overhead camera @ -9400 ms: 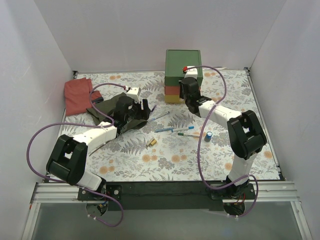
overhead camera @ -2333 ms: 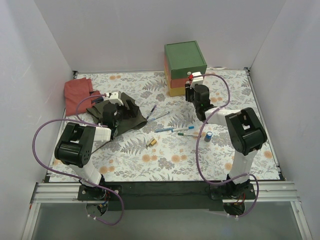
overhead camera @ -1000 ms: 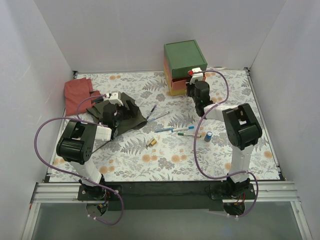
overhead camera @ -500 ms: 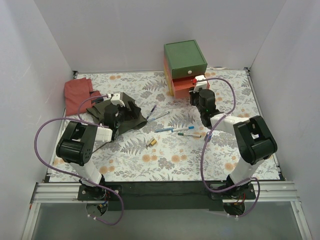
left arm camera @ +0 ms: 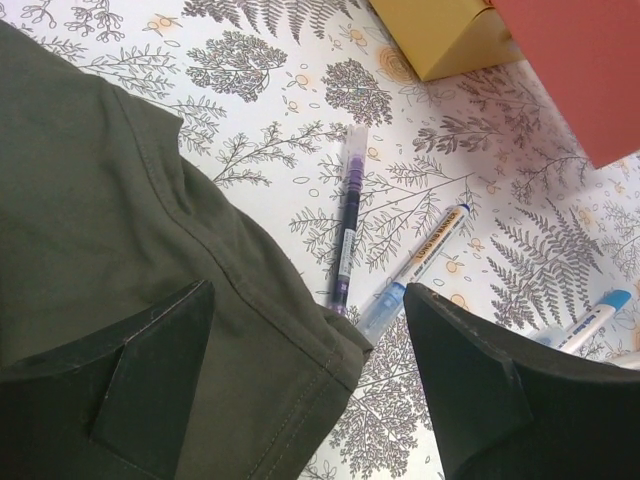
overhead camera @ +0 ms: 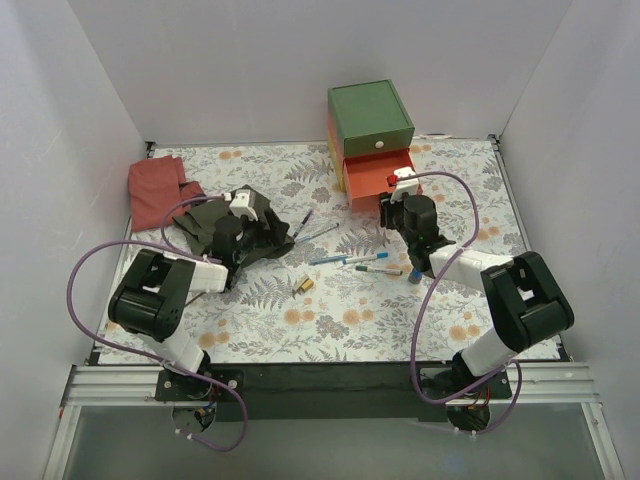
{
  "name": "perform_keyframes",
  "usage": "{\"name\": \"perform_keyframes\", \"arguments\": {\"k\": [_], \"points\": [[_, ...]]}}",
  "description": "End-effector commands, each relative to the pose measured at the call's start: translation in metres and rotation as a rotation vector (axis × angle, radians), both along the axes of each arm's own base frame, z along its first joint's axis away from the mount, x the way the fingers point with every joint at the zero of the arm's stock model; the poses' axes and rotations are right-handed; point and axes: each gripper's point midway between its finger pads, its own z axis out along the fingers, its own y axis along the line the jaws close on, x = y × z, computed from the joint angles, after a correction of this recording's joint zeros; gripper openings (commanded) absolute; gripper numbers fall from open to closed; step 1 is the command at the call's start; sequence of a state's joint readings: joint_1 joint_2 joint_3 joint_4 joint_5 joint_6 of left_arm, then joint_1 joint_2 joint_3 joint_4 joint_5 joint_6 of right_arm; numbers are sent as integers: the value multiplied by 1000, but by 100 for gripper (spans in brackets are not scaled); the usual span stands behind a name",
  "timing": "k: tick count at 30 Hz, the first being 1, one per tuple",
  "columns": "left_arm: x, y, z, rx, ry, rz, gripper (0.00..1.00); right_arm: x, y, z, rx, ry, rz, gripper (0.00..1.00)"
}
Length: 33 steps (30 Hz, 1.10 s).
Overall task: Sort the stationery into containers
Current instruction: Open the storage box from the drawer, then pick up the stationery from the center of the board.
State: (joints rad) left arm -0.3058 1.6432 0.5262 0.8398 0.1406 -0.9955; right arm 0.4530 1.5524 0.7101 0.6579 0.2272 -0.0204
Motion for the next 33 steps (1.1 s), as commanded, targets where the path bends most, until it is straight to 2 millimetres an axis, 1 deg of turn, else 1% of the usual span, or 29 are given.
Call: {"name": "perform_keyframes", "arguments": {"k": [1, 2, 3, 4, 5, 6, 7, 8, 9, 10, 11, 12, 13, 14, 15, 16, 17, 18, 20, 21, 22, 23, 24, 25, 27, 29, 33], "points": [[16, -4, 35, 28, -40, 4, 77, -1, 19, 29, 28, -68, 88, 60], [16, -1, 30, 64, -7, 8, 77, -3, 18, 28, -5, -53, 98, 64], [20, 0, 40, 101, -25, 3, 77, -1, 19, 40, 1, -67, 103, 66], [22, 5, 45, 120, -37, 20, 77, -1, 18, 41, -7, -36, 109, 70], [23, 7, 58, 134, -63, 22, 78, -3, 18, 45, -7, -26, 116, 72], [22, 8, 64, 150, -78, 18, 78, -7, 18, 52, -6, -22, 125, 73], [23, 10, 70, 177, -100, 13, 78, -10, 19, 55, -4, -12, 137, 75], [20, 11, 80, 190, -111, 7, 78, -17, 17, 50, -20, 33, 145, 76], [20, 10, 89, 198, -131, -4, 78, -23, 16, 57, -24, 35, 154, 77], [19, 11, 96, 222, -150, -16, 79, -27, 14, 57, -38, 49, 154, 77], [13, 7, 97, 233, -139, -52, 79, -37, 9, 47, -76, 107, 166, 78], [10, 5, 111, 242, -171, -75, 79, -46, 11, 55, -89, 98, 213, 80], [6, 4, 113, 272, -184, -106, 79, -53, 9, 53, -153, 96, 258, 81], [-4, -3, 110, 287, -171, -179, 79, -64, 3, 42, -206, 135, 281, 82], [-11, -4, 116, 298, -191, -212, 79, -76, 7, 48, -220, 126, 352, 87], [-18, -6, 114, 332, -204, -256, 79, -85, 4, 43, -265, 143, 395, 88], [-26, -8, 111, 341, -192, -295, 79, -91, -1, 41, -334, 139, 441, 89], [-32, -7, 112, 351, -201, -304, 79, -105, -10, 34, -364, 195, 465, 91], [-36, -4, 110, 377, -195, -309, 80, -117, -21, 27, -375, 257, 489, 91], [-36, -2, 109, 386, -189, -300, 79, -129, -26, 21, -361, 326, 518, 90], [-35, 1, 111, 392, -191, -286, 80, -133, -35, 14, -355, 372, 515, 88], [-34, 2, 109, 398, -182, -277, 80, -138, -37, 10, -356, 399, 534, 86], [-32, 6, 110, 405, -180, -257, 80, -141, -41, 6, -370, 418, 543, 83], [-30, 6, 111, 403, -178, -248, 80, -144, -44, 1, -377, 436, 542, 83], [-27, 5, 113, 393, -174, -240, 80, -142, -50, -1, -392, 439, 522, 84], [-24, 3, 116, 376, -174, -235, 79, -140, -52, -2, -401, 438, 517, 84], [-22, -1, 118, 351, -163, -243, 79, -141, -49, -5, -412, 433, 552, 84]]}}
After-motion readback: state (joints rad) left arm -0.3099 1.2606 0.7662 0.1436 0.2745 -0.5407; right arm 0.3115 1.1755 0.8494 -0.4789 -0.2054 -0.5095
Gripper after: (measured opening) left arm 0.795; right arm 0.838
